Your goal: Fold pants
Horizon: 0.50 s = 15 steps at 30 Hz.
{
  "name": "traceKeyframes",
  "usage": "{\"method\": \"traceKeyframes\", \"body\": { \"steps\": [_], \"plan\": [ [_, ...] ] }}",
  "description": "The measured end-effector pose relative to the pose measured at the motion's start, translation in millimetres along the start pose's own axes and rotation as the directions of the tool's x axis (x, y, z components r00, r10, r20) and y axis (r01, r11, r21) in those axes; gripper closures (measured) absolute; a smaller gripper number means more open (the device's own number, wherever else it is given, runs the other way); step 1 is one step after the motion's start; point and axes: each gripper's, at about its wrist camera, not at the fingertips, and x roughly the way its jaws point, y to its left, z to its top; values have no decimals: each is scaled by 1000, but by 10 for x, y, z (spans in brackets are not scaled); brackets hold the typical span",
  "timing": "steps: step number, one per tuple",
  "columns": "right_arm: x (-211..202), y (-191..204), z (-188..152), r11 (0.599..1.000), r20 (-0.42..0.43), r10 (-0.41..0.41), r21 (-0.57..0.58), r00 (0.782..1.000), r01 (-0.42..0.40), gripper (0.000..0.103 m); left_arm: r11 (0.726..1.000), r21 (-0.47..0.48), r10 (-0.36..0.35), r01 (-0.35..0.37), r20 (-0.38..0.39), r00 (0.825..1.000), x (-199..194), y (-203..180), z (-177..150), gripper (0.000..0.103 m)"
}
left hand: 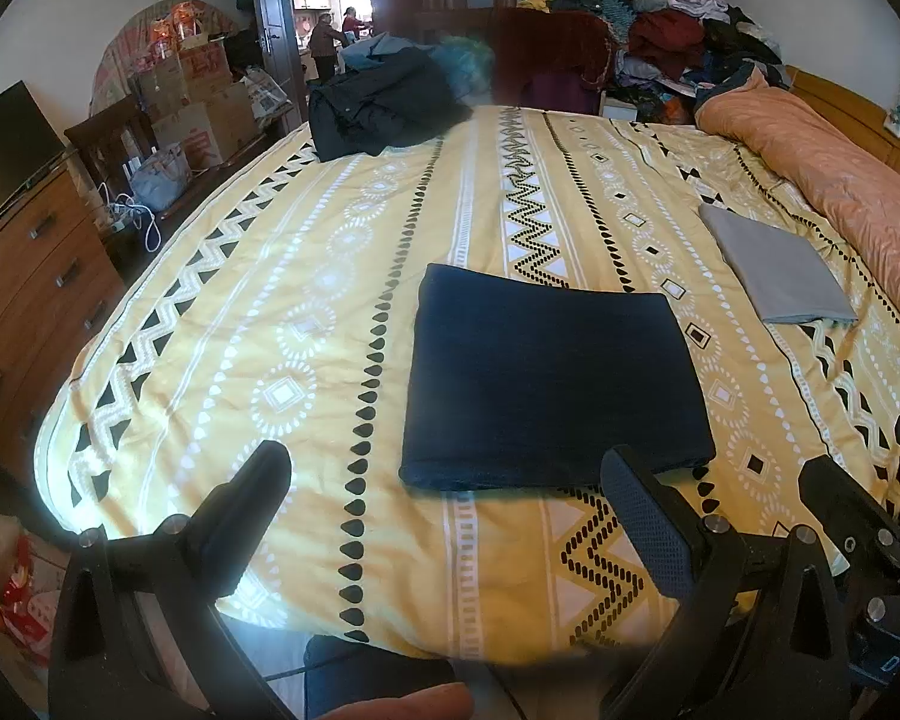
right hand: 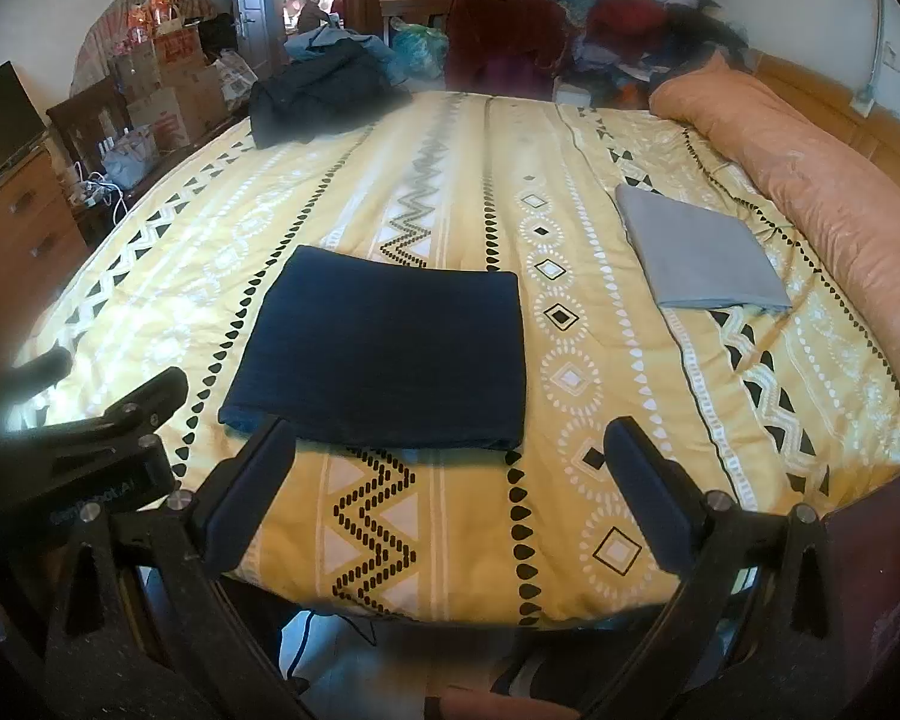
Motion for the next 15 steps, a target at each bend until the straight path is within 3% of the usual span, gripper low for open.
{"method": "traceKeyframes", "body": {
  "steps": [15],
  "plan": [
    [19, 4, -4, 1000, -6, -2, -1, 1000, 2, 1, 1000, 3, -8, 8, -8, 1000, 40, 22, 3, 0]
  ]
}}
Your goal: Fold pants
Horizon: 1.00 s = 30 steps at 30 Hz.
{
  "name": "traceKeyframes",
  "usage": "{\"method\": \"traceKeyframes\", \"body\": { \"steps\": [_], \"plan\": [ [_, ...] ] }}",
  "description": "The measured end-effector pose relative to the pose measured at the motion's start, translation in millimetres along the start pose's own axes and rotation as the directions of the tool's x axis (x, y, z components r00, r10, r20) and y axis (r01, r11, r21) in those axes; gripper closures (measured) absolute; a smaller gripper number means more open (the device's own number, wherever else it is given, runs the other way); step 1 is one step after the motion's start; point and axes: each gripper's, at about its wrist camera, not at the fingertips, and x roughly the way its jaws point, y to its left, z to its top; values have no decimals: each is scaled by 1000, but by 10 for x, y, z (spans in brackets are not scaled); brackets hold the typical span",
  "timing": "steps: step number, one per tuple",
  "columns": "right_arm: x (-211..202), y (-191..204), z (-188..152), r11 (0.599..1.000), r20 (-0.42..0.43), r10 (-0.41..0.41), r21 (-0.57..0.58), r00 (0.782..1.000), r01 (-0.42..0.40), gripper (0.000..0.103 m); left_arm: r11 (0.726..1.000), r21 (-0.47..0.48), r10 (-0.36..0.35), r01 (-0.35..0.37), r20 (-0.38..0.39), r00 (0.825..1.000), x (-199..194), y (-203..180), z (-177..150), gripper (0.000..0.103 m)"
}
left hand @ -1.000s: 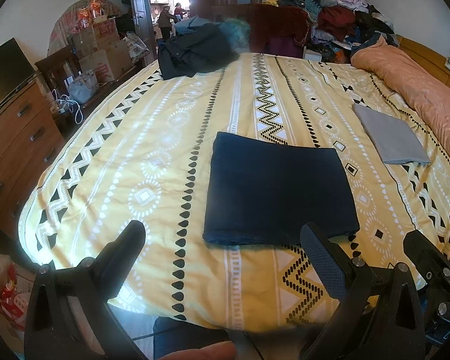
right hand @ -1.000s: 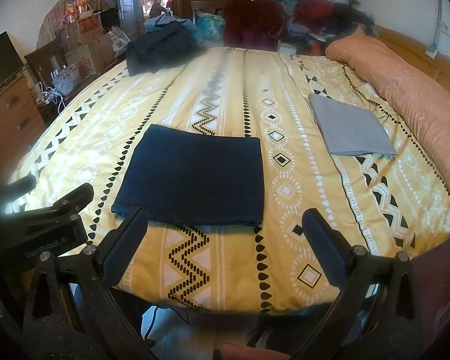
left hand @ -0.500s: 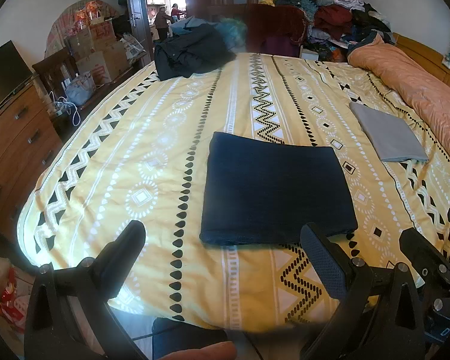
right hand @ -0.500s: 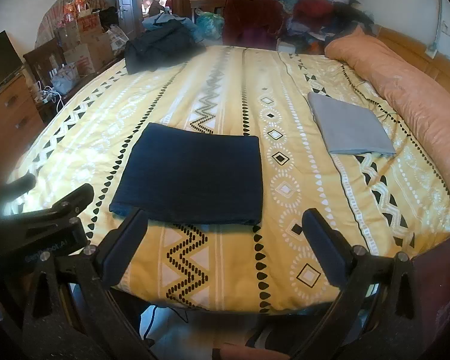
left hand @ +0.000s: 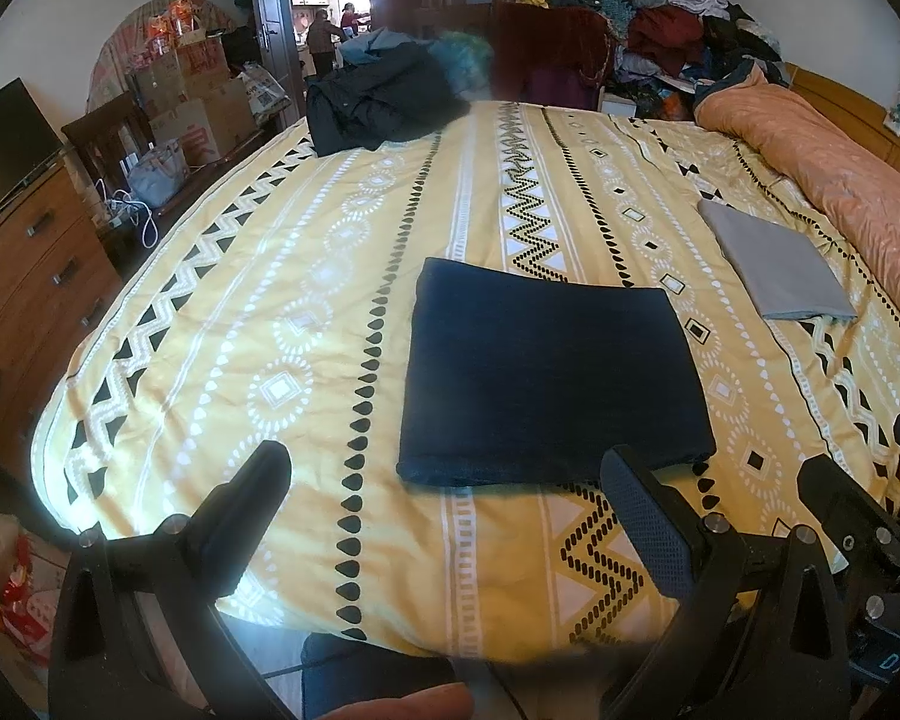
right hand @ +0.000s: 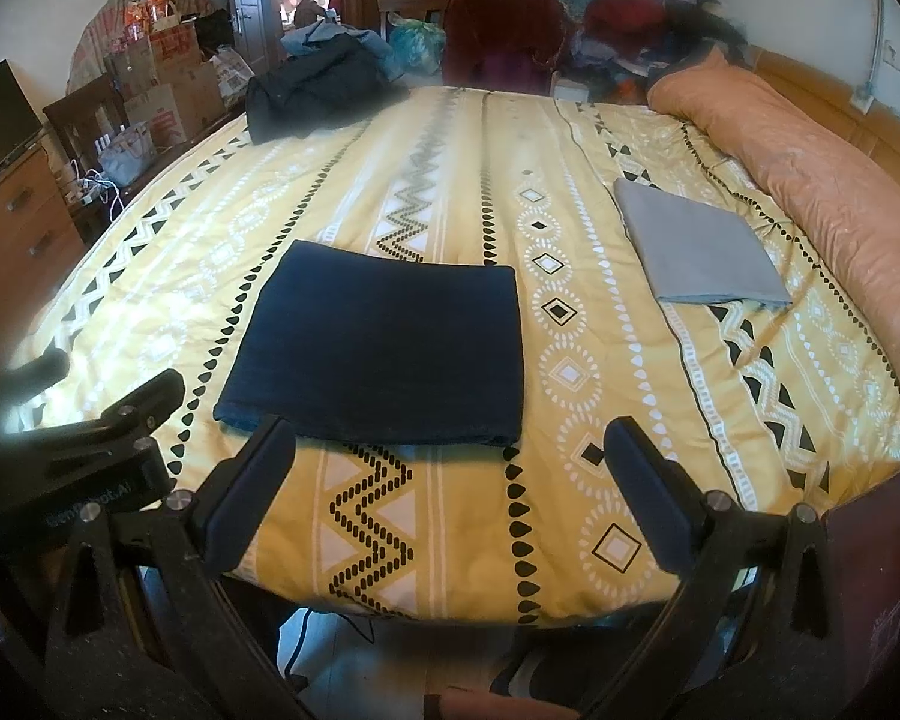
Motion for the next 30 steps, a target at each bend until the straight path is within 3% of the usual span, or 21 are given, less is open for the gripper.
{"method": "traceKeyframes", "body": {
  "steps": [30],
  "plan": [
    [95, -27, -62, 1000, -27, -3, 21, 1000, 4, 1, 999, 34, -20, 21, -19, 1000, 134, -73, -25, 0]
  ]
}}
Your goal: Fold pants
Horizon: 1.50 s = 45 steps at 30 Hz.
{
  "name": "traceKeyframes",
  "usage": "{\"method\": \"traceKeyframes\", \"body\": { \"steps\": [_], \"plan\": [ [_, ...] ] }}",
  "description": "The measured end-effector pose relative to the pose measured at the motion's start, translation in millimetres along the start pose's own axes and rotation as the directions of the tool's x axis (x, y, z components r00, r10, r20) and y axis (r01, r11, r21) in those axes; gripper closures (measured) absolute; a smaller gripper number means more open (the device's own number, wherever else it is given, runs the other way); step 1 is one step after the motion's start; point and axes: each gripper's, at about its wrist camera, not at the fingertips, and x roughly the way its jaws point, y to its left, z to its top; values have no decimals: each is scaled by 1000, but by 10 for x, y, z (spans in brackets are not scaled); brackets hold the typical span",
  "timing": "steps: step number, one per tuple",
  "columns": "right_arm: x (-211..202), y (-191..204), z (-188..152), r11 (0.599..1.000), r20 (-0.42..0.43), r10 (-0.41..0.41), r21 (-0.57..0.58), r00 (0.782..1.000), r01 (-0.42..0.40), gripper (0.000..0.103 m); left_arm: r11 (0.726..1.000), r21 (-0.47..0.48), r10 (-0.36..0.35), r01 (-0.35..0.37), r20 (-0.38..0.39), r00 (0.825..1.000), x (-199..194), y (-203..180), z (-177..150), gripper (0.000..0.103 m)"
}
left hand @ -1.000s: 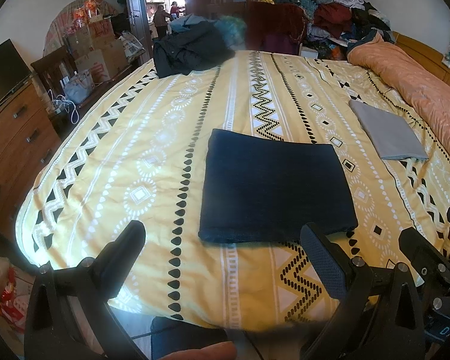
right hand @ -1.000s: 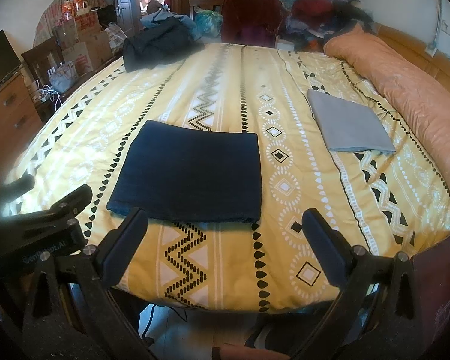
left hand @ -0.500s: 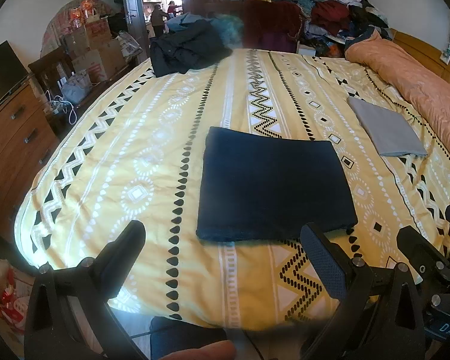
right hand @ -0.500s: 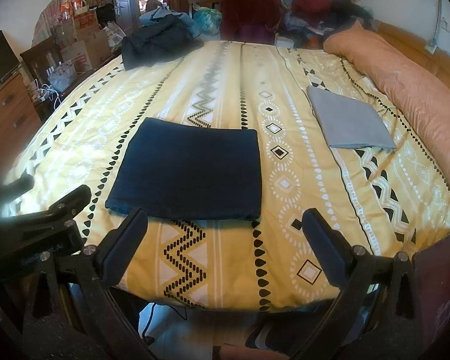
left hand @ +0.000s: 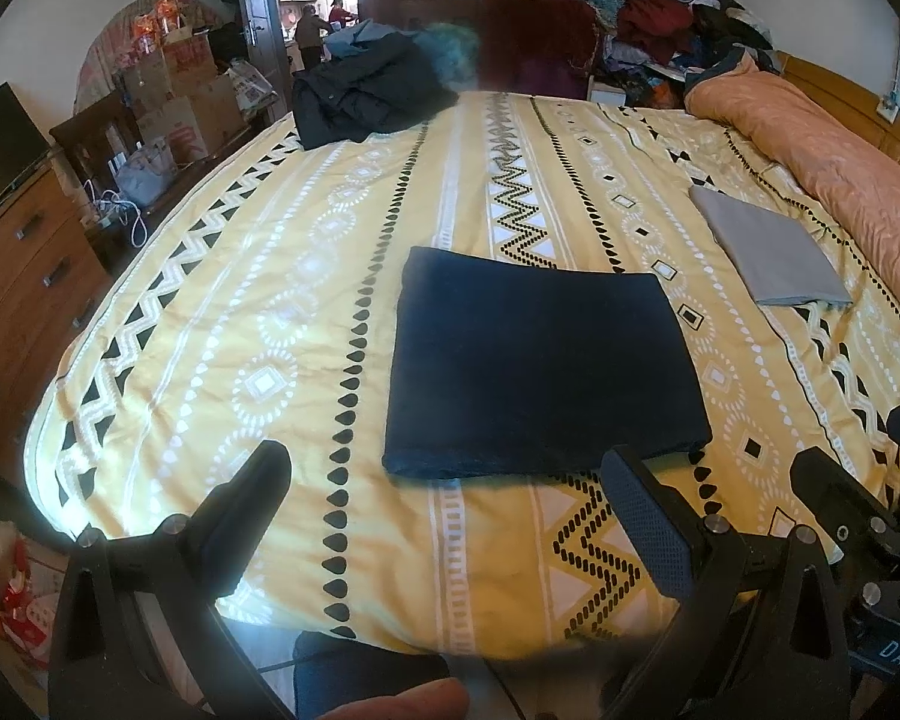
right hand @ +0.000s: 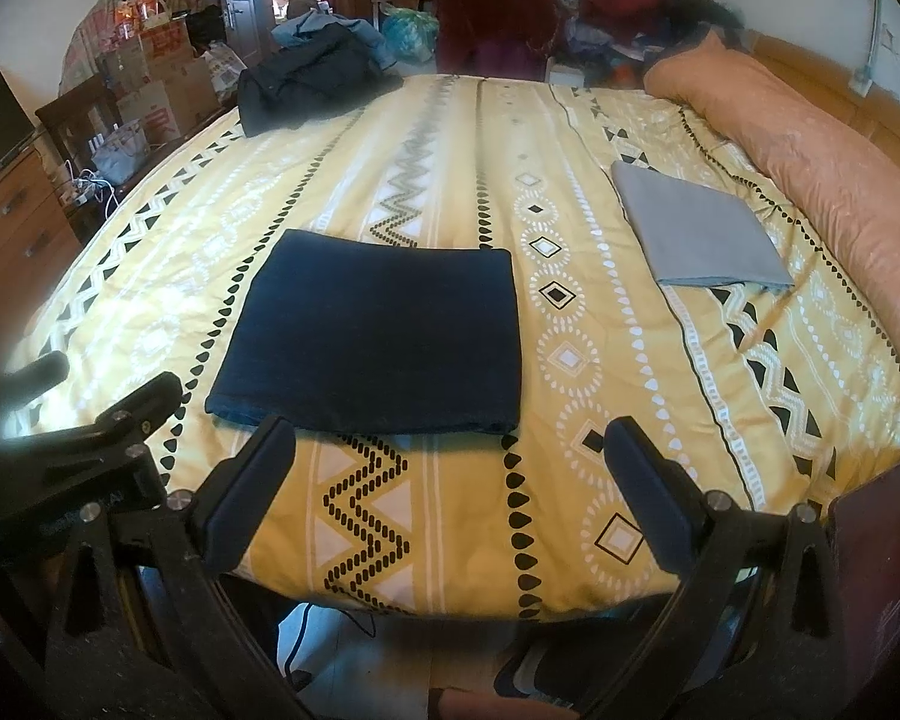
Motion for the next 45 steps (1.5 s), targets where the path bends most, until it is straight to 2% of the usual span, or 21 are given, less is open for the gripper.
{"method": "traceKeyframes", "body": {
  "steps": [45],
  "plan": [
    [63, -70, -12, 1000, -14, 1, 19, 1000, -1, 1, 999, 40, 1, -1, 4, 1000, 4, -60, 44, 0]
  ]
}}
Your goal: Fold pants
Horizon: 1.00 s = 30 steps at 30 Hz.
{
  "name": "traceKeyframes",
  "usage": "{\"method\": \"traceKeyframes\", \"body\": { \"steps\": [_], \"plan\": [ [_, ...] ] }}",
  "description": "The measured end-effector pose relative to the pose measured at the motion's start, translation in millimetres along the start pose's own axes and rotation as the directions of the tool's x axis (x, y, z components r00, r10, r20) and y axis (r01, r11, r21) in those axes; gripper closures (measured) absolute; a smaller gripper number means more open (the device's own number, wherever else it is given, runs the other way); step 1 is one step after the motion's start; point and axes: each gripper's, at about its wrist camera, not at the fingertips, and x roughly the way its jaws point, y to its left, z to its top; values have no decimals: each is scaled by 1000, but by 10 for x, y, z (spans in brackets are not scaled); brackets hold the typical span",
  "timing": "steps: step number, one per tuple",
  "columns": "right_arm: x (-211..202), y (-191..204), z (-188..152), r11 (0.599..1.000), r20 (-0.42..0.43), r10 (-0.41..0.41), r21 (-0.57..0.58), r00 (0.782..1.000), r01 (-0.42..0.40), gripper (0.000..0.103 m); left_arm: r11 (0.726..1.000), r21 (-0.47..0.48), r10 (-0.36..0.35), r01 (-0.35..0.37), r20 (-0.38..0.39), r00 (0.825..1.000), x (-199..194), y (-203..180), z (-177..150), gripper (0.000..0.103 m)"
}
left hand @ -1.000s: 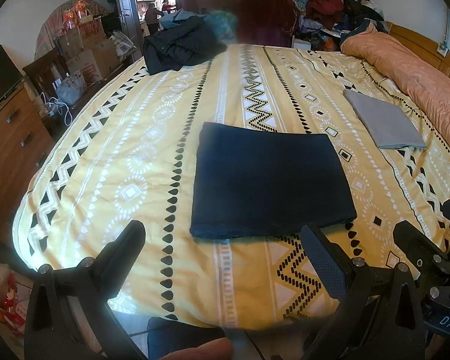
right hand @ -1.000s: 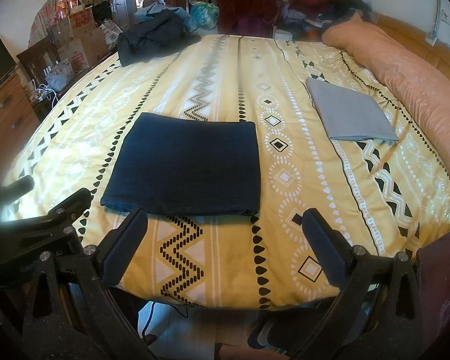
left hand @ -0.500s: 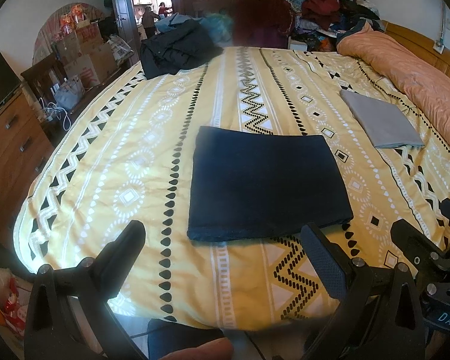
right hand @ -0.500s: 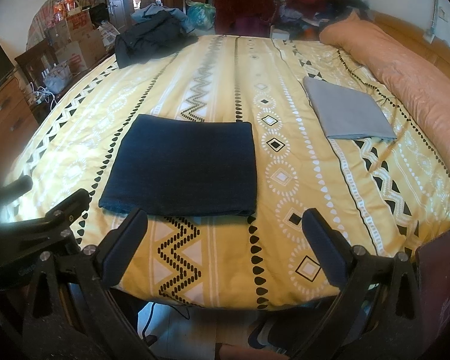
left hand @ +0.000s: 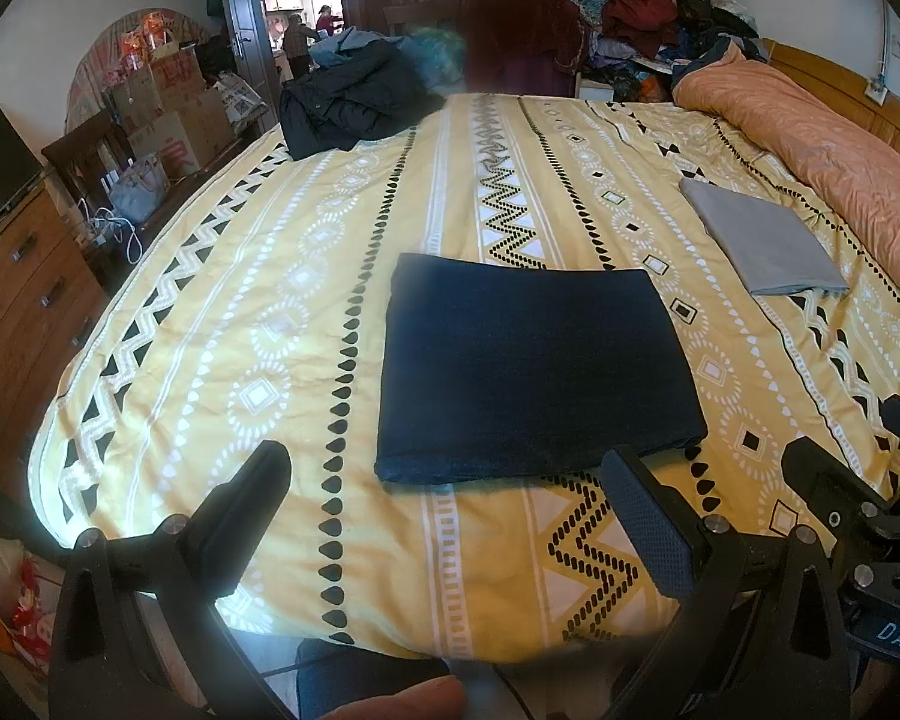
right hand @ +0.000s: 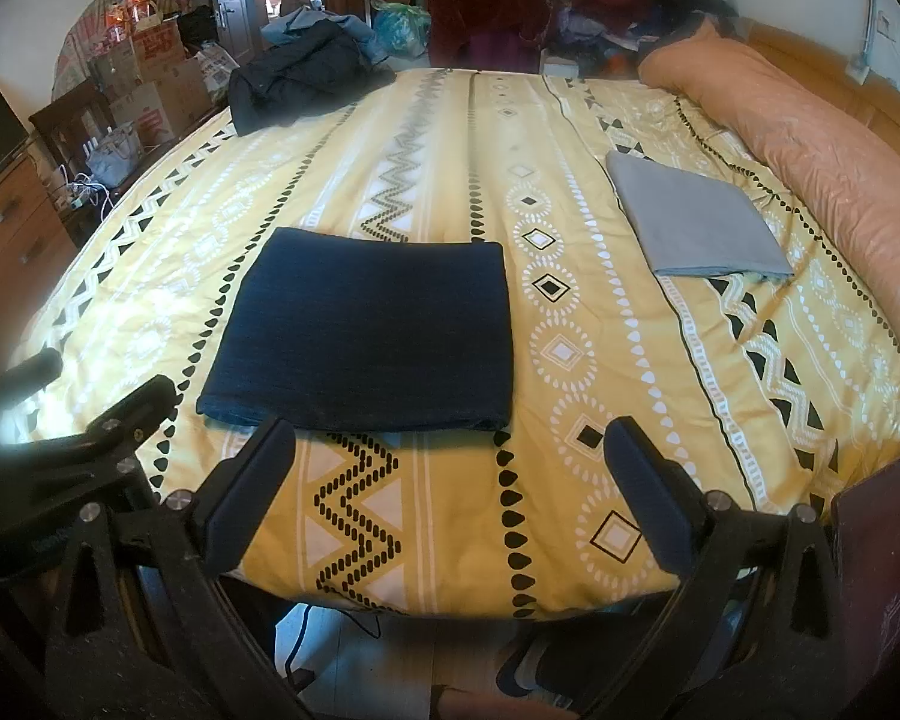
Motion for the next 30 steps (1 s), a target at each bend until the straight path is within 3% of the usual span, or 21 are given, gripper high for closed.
{"method": "traceKeyframes", "body": {
  "steps": [30],
  "plan": [
    [55, 49, -181, 1000, -41, 16, -25, 999, -17, 1, 1000, -22, 10, -10, -8, 1000, 36, 58, -109, 0]
  ]
}}
